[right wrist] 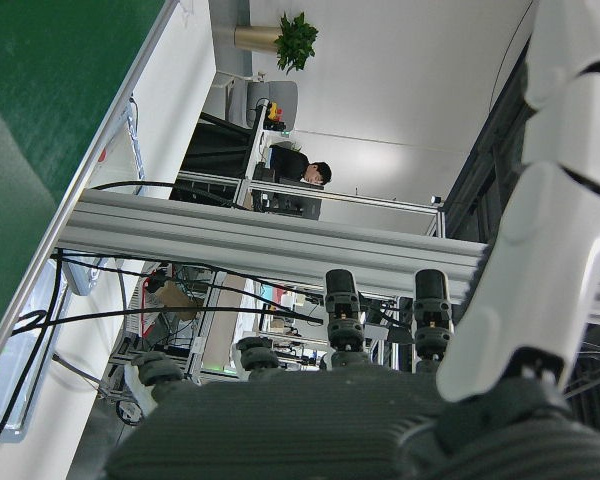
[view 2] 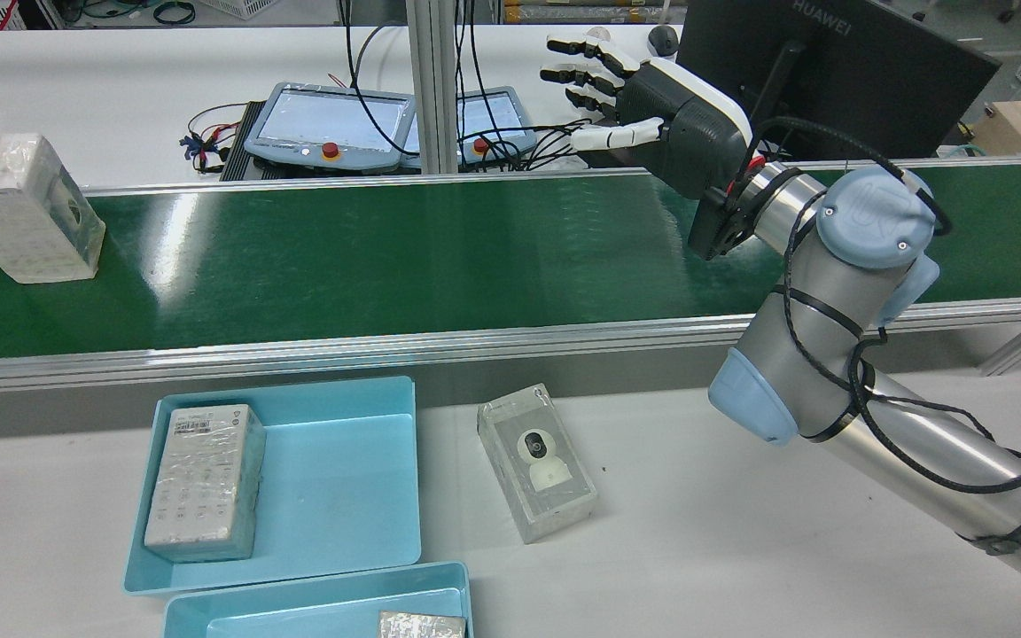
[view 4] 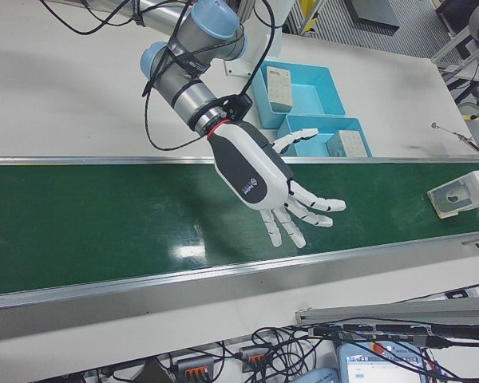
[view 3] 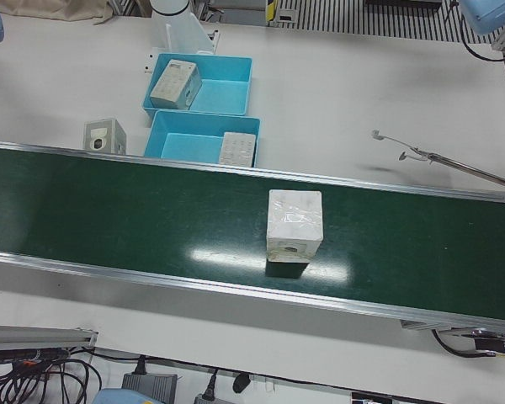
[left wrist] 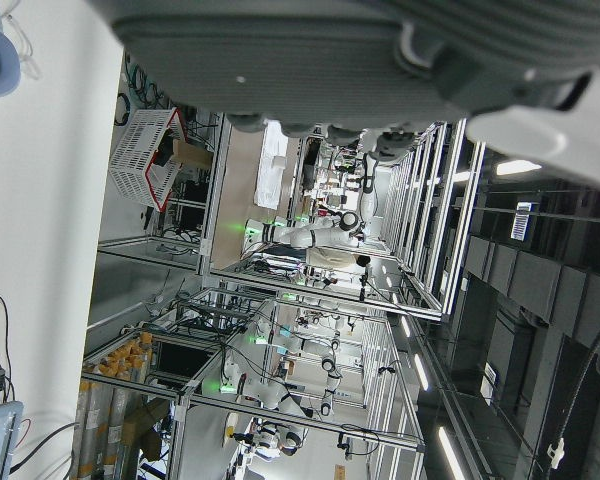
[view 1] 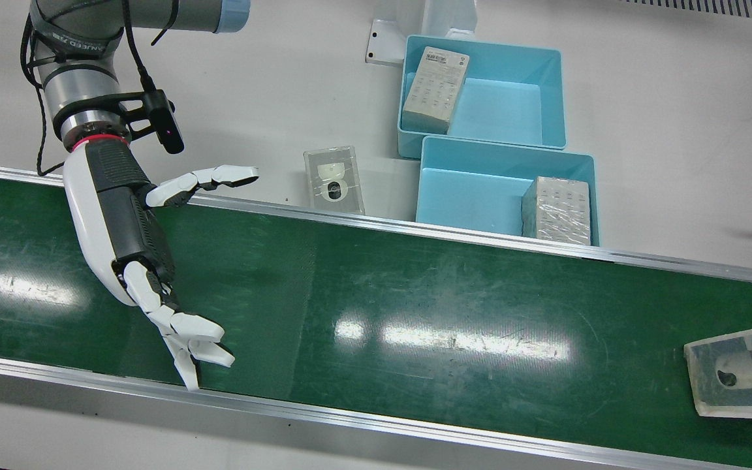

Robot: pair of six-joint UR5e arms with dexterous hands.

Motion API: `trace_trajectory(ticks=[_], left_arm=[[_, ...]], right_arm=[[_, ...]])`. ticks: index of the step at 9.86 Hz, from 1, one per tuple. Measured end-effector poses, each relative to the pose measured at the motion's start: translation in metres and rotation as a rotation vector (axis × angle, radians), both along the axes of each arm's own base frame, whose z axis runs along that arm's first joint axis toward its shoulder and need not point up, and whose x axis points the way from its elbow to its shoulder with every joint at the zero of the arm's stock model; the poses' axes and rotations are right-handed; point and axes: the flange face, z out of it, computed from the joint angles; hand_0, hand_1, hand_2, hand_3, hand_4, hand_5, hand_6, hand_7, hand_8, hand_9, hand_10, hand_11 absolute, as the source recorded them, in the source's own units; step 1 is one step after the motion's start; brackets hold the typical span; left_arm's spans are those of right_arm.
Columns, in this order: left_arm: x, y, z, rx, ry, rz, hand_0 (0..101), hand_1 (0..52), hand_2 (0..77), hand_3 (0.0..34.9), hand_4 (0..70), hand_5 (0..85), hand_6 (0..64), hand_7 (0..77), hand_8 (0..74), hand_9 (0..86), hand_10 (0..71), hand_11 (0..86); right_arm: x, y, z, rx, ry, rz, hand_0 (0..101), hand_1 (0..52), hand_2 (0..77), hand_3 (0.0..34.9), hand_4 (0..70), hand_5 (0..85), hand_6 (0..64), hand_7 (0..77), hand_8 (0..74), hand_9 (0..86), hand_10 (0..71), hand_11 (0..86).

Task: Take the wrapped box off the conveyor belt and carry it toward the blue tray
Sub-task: 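Hold the right hand open beside the belt, palm facing the oncoming box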

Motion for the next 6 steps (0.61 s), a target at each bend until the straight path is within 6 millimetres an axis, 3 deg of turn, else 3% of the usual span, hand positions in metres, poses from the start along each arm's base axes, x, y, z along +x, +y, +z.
trace_trajectory(ticks=[6], left_arm=[[0.0000,0.0000,0.0000,0.000,0.000,0.000,0,0.0,1.1,0.0,0.5,0.5,0.5,0.5,0.5,0.0,0.5,0.0]], right_arm=[[-0.0138,0.0050,0.0025,-0.005,-0.003,-0.023,40,9.8,15.8,30.0,4.4,24.0,0.0,17.5,1.6,7.1,1.6,3.3]])
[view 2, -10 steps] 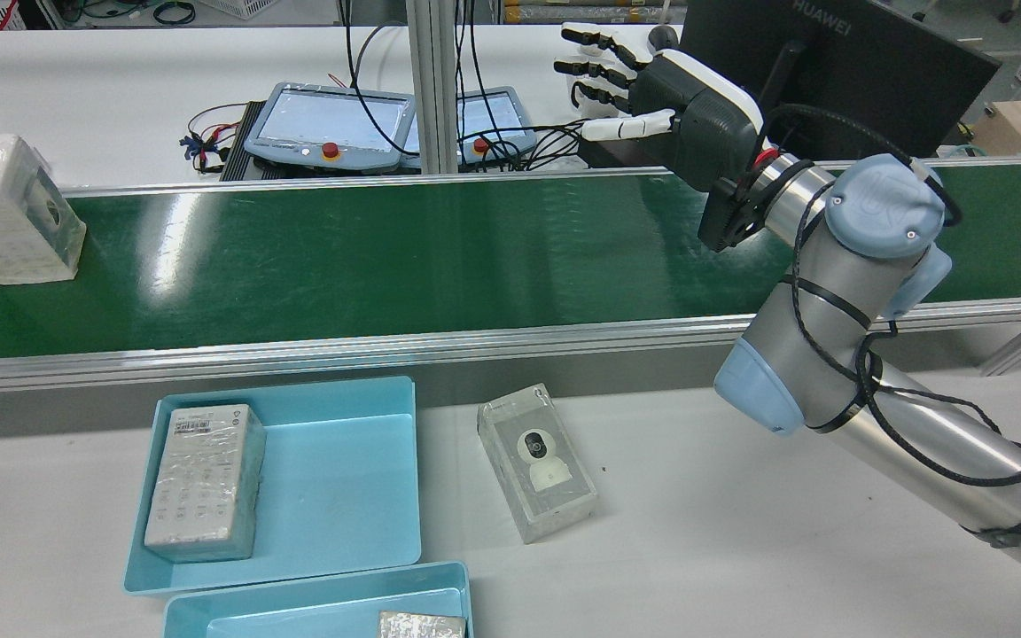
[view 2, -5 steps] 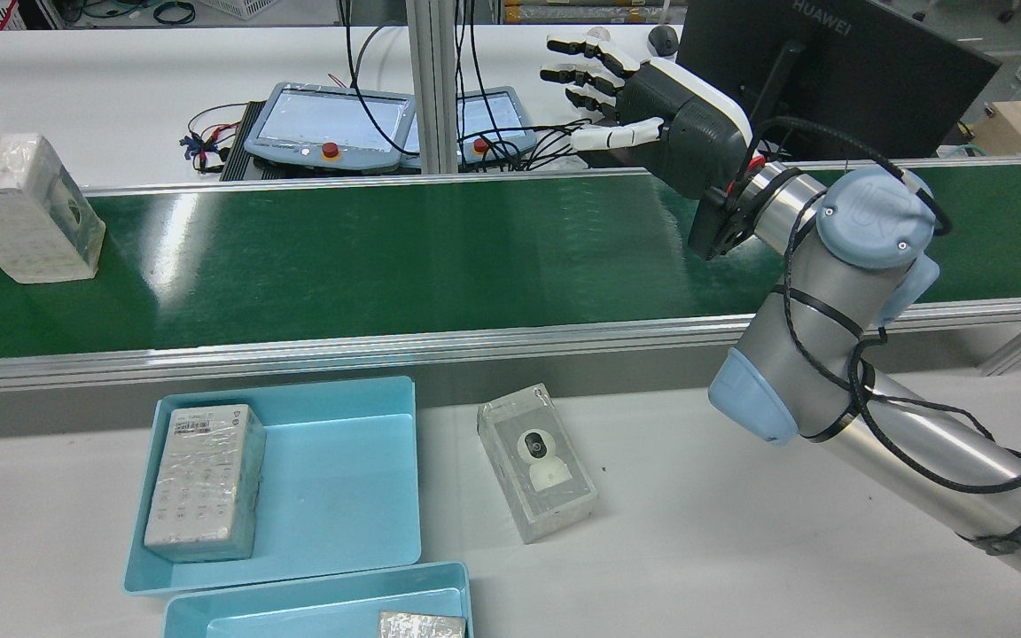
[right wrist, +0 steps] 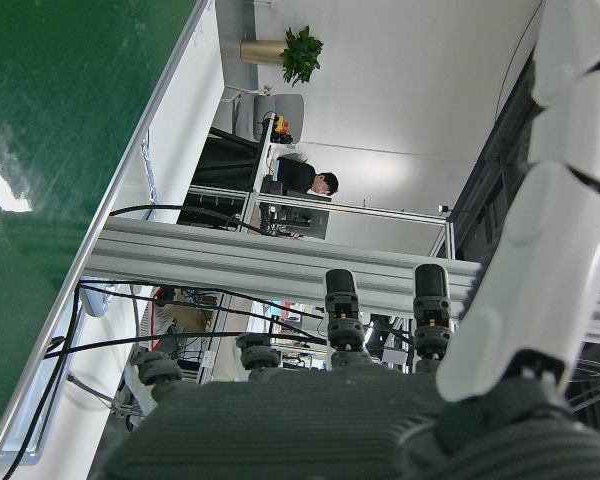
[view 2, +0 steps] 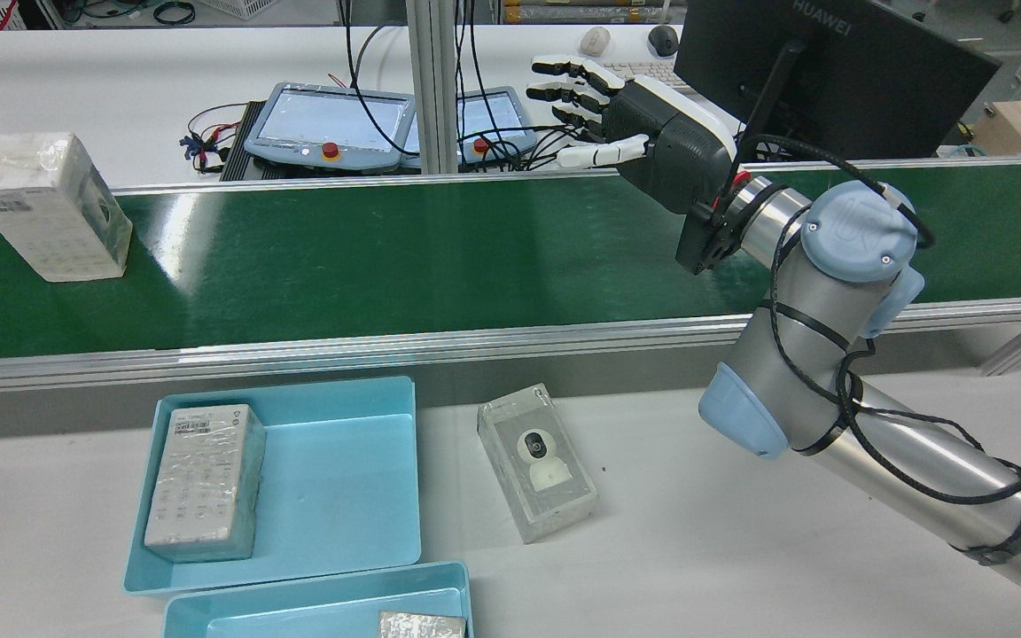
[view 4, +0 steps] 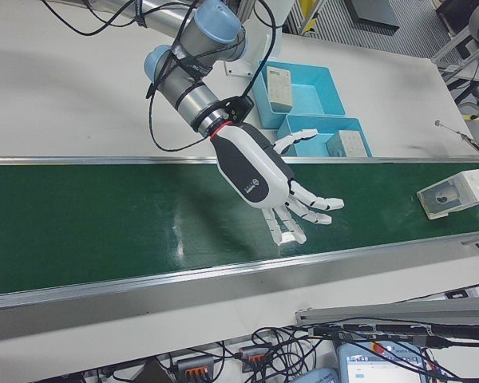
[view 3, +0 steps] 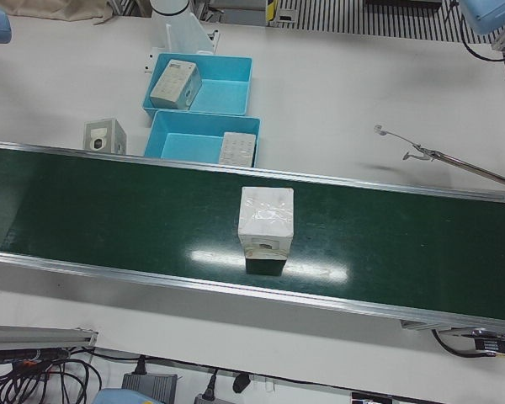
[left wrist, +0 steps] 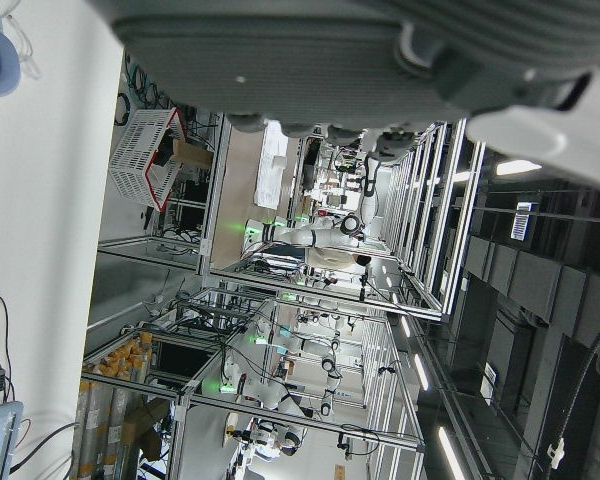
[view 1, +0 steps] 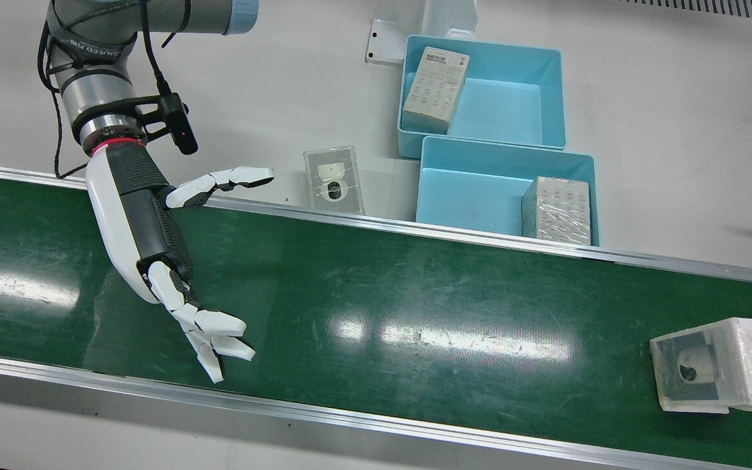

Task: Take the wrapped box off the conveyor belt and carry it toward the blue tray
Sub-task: 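Hold the right hand open beside the belt, palm facing the oncoming box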

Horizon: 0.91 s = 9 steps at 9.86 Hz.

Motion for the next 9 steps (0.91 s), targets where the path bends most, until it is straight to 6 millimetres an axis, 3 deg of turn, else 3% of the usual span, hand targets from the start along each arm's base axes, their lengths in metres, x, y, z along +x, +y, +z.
trace_trajectory(ticks=[9], left_arm=[[0.0000,0.0000,0.0000,0.000,0.000,0.000,0,0.0,0.5,0.0,0.5,0.5,0.5,0.5,0.5,0.0,0.5,0.0]], right_arm=[[-0.0062,0.0020,0.0016,-0.003,-0.002,-0.009,40,9.8,15.8,30.0,6.0,25.6,0.0,18.0,1.6,7.1,1.6,3.3]])
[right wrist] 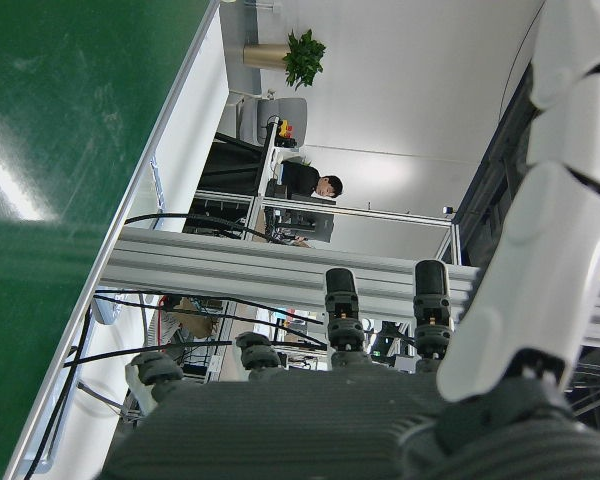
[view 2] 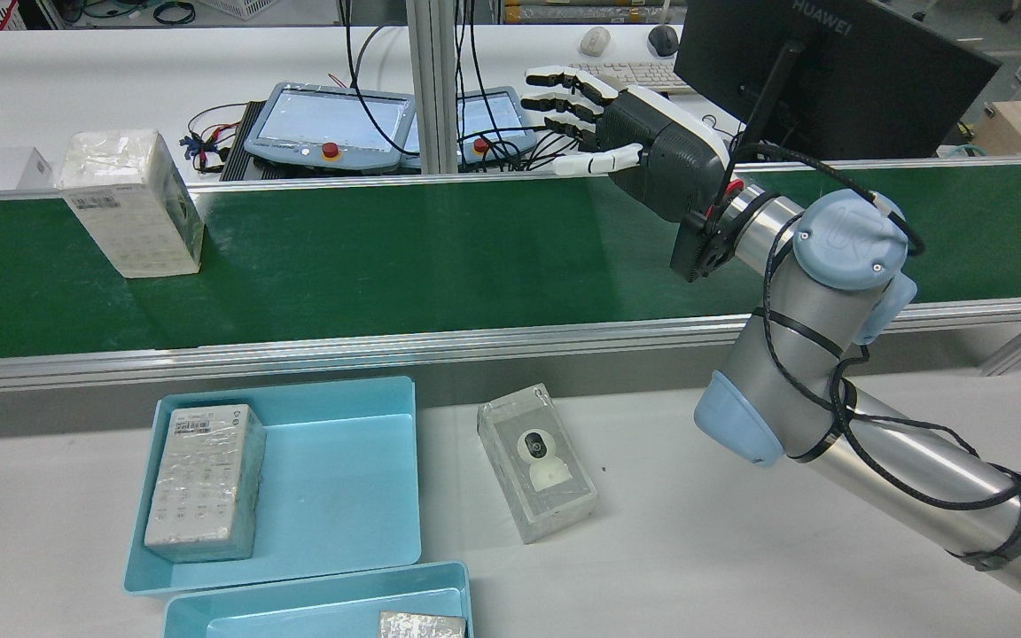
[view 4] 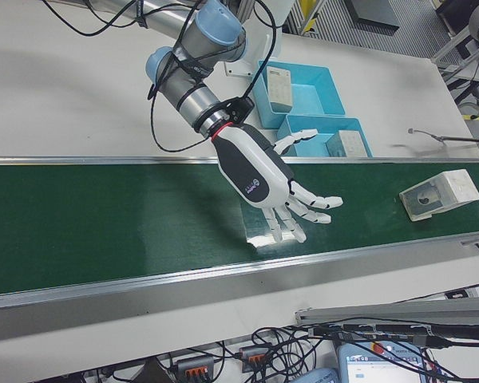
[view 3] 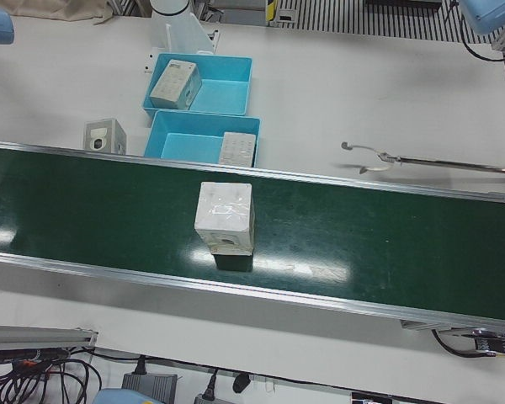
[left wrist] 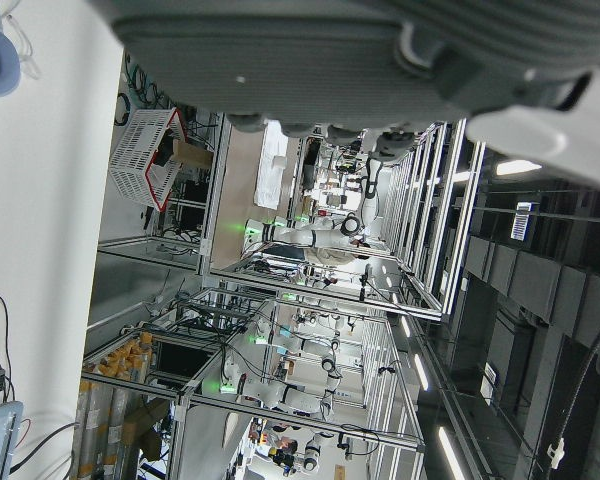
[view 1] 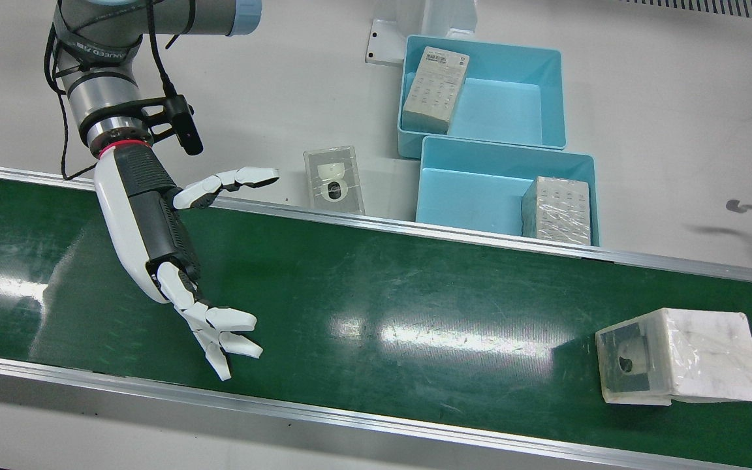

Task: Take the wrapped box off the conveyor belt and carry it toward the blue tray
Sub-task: 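Hold the right hand open beside the belt, palm facing the oncoming box, then wait with the open right hand as the wrapped white box approaches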

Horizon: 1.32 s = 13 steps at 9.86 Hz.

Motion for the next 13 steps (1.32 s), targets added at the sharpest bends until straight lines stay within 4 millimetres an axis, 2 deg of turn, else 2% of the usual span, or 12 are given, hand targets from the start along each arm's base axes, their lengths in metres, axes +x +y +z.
trace_trajectory(ticks=[9,10,12,13], left_arm=[[0.0000,0.0000,0.0000,0.000,0.000,0.000,0,0.0,1.1,0.0,0.5,0.5,0.5,0.5,0.5,0.0,0.5,0.0],[0.0000,0.0000,0.0000,0.000,0.000,0.000,0,0.0,0.5,0.0,0.5,0.5,0.5,0.5,0.5,0.0,0.5,0.0],[0.0000,0.0000,0.0000,0.000,0.000,0.000,0,0.0,0.5,0.0,0.5,0.5,0.5,0.5,0.5,0.0,0.5,0.0],[0.0000,0.0000,0.0000,0.000,0.000,0.000,0,0.0,1.1,0.0,0.5,0.5,0.5,0.5,0.5,0.0,0.5,0.0]], right_arm=[[-0.0042,0.0024,0.0041,-0.006,0.003,-0.007,40,8.7,16.4,30.1,6.0,25.6,0.0,18.0,1.6,7.1,1.6,3.3],[-0.0046,0.0023,0.0048,-0.007,0.004,-0.008,39,7.6,14.7,30.0,6.0,25.6,0.0,18.0,1.6,7.1,1.6,3.3],[-0.0058,0.0014,0.0072,-0.012,0.007,-0.009,39,8.7,14.2,30.0,6.0,25.1,0.0,18.0,1.6,7.1,1.6,3.3],[-0.0061,0.0008,0.0084,-0.015,0.009,-0.008,40,8.7,12.5,30.0,3.8,24.0,0.0,18.0,1.1,7.1,1.6,3.3]])
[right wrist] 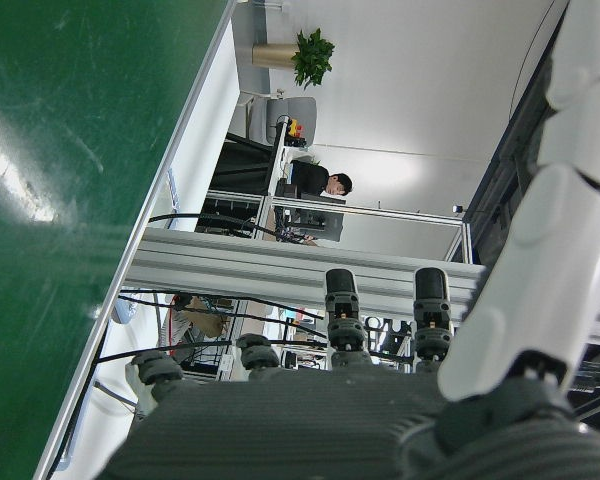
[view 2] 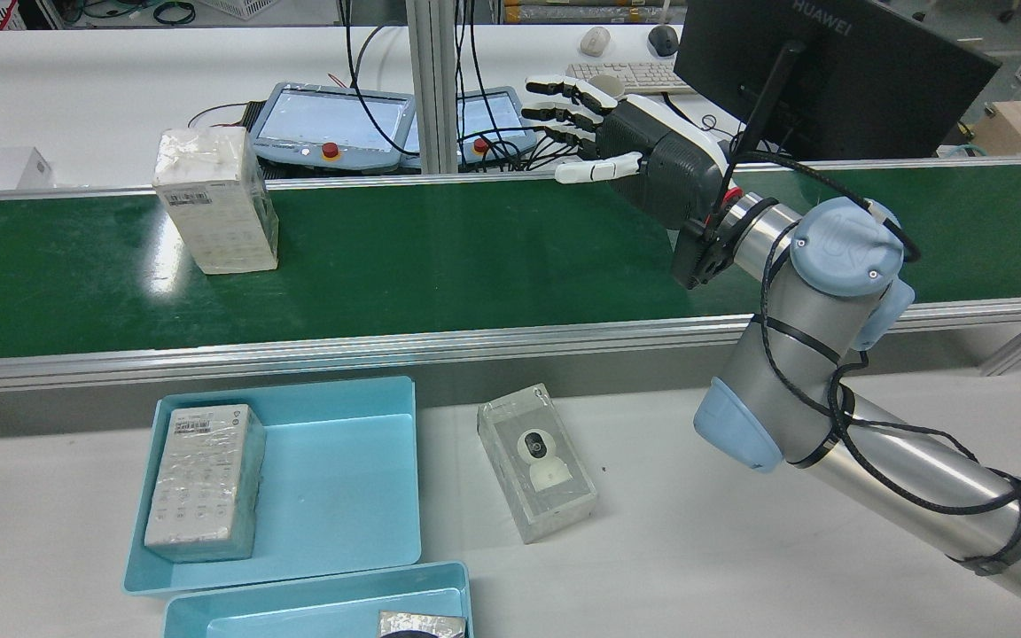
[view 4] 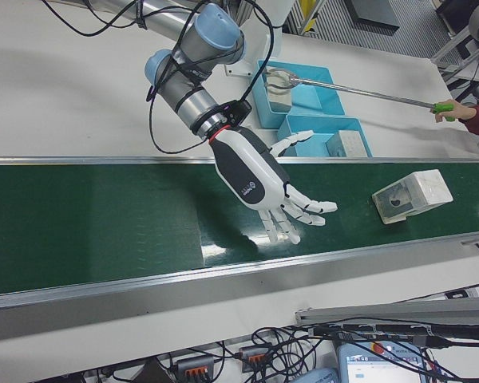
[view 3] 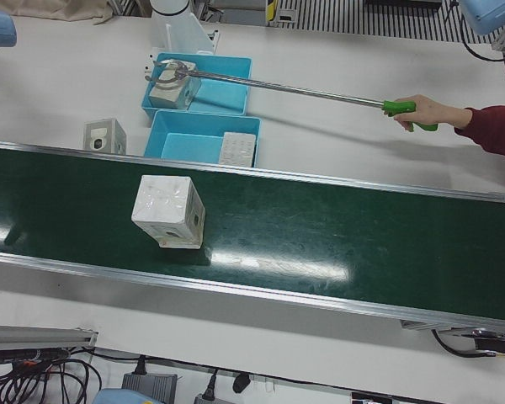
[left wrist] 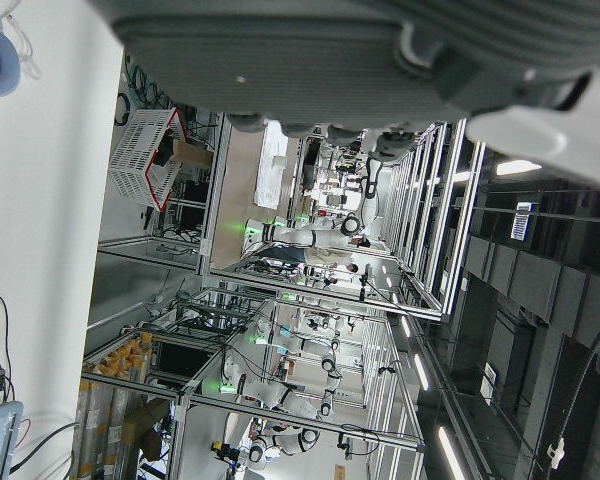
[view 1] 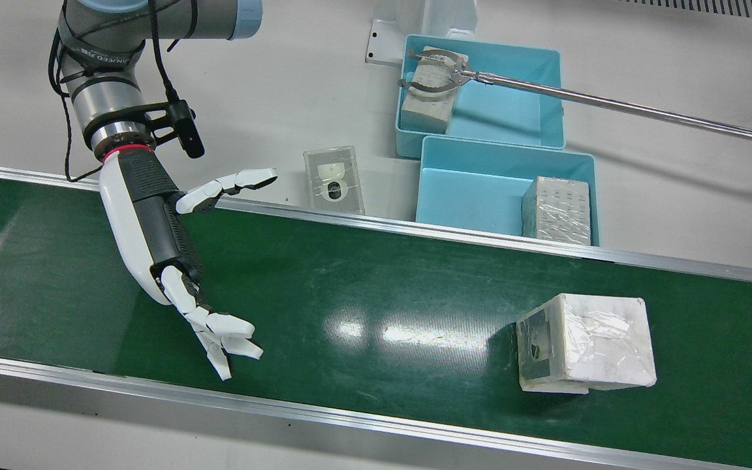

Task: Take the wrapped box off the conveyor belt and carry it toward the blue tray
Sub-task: 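Wait with the open right hand as the wrapped white box approaches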

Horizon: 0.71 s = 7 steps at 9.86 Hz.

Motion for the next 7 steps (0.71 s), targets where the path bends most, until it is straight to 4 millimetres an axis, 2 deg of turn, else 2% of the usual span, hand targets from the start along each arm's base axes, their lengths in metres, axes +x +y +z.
trace_trajectory(ticks=[4,7], left_arm=[[0.0000,0.0000,0.0000,0.000,0.000,0.000,0,0.0,1.1,0.0,0.5,0.5,0.5,0.5,0.5,0.0,0.5,0.0],[0.0000,0.0000,0.0000,0.000,0.000,0.000,0,0.0,1.1,0.0,0.5,0.5,0.5,0.5,0.0,0.5,0.0,0.0]], right_arm=[[-0.0026,-0.0034,0.0011,-0.005,0.003,0.001,39,8.7,14.2,29.8,3.8,24.5,0.0,17.5,1.6,6.0,1.6,3.3],[-0.0045,-0.0064,0.0020,-0.009,0.004,0.007,39,8.7,14.2,30.0,1.1,23.5,0.0,16.9,1.1,5.4,1.6,3.3]])
